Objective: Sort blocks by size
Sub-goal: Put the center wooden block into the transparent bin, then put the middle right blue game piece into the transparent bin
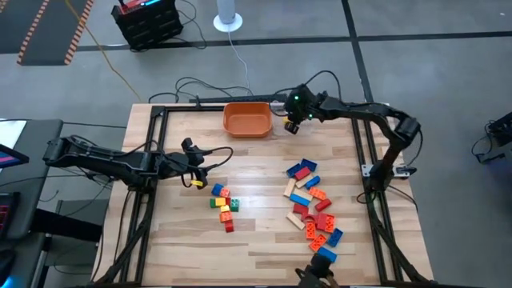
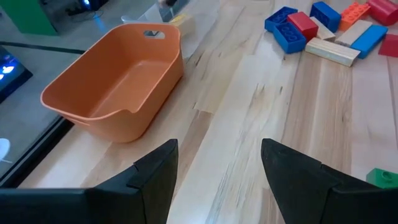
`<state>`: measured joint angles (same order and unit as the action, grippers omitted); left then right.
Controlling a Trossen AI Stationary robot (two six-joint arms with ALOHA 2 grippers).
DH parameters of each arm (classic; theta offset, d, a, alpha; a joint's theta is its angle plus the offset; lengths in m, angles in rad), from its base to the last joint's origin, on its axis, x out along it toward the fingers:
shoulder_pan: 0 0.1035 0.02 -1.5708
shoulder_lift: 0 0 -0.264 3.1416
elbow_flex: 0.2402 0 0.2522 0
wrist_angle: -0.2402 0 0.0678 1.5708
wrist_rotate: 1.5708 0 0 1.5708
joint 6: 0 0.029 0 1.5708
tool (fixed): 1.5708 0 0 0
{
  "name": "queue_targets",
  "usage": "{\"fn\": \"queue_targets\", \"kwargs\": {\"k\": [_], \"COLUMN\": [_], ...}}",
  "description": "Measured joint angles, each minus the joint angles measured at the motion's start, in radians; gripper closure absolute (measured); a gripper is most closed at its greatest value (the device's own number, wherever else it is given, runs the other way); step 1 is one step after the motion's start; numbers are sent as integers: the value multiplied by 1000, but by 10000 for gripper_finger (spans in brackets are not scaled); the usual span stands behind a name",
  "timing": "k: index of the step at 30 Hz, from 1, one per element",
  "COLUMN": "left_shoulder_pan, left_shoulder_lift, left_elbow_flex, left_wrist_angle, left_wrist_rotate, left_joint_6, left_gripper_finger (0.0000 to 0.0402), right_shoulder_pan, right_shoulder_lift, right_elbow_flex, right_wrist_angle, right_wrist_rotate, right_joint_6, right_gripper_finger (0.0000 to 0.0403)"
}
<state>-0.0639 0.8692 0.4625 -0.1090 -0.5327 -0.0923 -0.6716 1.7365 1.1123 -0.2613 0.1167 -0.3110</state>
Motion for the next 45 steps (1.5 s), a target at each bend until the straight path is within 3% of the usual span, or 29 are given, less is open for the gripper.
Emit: {"fn": "queue_targets", "kwargs": {"k": [7, 19, 23, 30, 39, 45], "left_shoulder_pan": [1, 1, 1, 1, 1, 1], "left_shoulder_lift": [0, 0, 0, 0, 0, 0], "left_elbow_flex": [0, 0, 0, 0, 0, 0], "left_wrist_angle": [-8, -9, -12, -13, 8, 13], "left_wrist_rotate": [0, -1, -1, -1, -1, 0], "left_joint_6": [2, 5, 4, 2, 43, 31], "left_gripper_finger": [177, 177, 177, 177, 177, 177], "right_shoulder_pan": [-7, -8, 68, 296, 524, 559], "right_shoulder_lift": [67, -10, -106, -207, -152, -71], "right_elbow_flex": [20, 18, 19, -54, -153, -151], "right_wrist_angle": [-26, -105, -144, -236, -240, -239], "right_wrist_rotate": [-12, -15, -15, -16, -18, -24], "right_joint_6": [0, 1, 5, -14, 86, 68], "right_gripper_finger": [247, 170, 169, 169, 168, 168]}}
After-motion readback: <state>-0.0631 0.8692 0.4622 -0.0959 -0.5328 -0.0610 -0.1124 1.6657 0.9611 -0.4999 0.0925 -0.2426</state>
